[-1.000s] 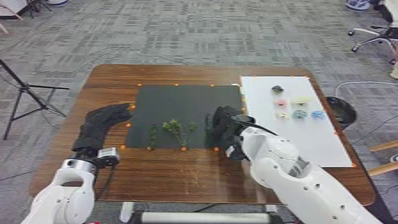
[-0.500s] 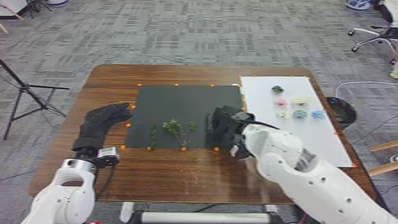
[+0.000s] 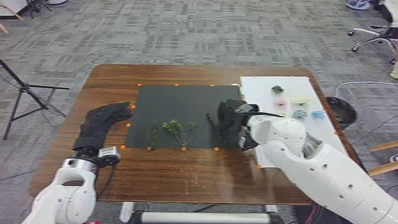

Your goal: Arrange flowers

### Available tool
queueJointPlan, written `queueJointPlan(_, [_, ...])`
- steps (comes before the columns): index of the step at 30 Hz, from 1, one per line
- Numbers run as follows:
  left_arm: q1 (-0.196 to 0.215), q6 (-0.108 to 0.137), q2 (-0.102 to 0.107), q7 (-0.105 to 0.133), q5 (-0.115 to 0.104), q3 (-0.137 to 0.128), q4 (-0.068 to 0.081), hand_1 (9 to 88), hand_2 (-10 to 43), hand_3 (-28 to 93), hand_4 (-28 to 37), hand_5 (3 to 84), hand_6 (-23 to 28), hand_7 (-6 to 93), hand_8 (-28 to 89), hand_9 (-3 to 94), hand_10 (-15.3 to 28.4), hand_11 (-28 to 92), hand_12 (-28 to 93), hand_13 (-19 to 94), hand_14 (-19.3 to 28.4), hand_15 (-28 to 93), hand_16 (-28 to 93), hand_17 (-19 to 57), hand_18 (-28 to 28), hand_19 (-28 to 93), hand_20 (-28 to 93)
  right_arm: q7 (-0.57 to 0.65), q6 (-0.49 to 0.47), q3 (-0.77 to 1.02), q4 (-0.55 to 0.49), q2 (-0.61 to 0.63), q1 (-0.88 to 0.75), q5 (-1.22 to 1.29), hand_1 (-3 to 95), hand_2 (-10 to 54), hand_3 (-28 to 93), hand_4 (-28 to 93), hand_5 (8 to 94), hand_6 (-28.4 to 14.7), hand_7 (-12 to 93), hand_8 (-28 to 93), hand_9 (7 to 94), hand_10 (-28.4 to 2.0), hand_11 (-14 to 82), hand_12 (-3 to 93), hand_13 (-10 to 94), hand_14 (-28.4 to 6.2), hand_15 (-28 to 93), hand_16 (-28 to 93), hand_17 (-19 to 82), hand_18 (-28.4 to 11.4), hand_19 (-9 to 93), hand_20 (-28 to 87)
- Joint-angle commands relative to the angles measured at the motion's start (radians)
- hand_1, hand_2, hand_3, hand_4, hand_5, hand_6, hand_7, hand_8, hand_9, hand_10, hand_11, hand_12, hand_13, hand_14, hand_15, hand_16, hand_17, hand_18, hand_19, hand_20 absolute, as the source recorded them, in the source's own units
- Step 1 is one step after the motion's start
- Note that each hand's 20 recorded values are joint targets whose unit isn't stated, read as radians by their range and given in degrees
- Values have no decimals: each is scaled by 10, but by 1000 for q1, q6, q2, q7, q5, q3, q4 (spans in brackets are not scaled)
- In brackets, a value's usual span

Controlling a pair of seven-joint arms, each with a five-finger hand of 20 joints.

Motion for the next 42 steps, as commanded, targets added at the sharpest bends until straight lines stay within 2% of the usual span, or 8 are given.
queueJointPlan(1, [3,2,-7,2,-3,2,-6,265,73,660,-245,558,33,147,-62,536,152,215,144,440,191,263,23,85,134,132,207,32,-19,7,-10,16,-10,-3,525,-95,546,-55,646,-21,222,210,707,-127,141,209,883,-31,464,350,582,-117,902,426])
queueJointPlan(13, [1,-7,-5,-4,-1,0,-6,265,73,659,-244,558,32,148,-63,536,151,216,144,441,192,265,24,84,134,131,207,112,28,0,-34,-14,-35,53,501,-95,564,-60,651,-26,212,203,712,-133,143,209,885,-35,464,346,582,-122,904,426])
queueJointPlan(19, [2,-8,-6,-7,-2,-1,-5,265,73,659,-243,558,32,149,-62,536,153,215,144,440,192,265,24,84,134,131,207,131,23,6,-41,-19,-47,79,497,-95,566,-64,654,-28,207,202,715,-136,144,209,887,-36,464,345,583,-123,905,424])
queueJointPlan(37, [4,-11,-5,-19,-1,-1,-4,264,73,659,-243,557,32,148,-62,536,152,214,144,440,192,265,24,84,134,131,207,130,19,-7,-70,-25,-69,96,500,-95,561,-62,657,-31,202,205,716,-137,144,209,889,-38,463,346,584,-124,908,421])
queueJointPlan(42, [-1,-9,-5,-14,-2,0,-3,264,73,659,-243,557,32,148,-62,535,151,215,145,440,191,265,24,84,134,131,207,118,17,-12,-69,-10,-52,89,498,-95,562,-60,657,-31,201,204,715,-137,144,209,889,-38,462,346,583,-126,908,421])
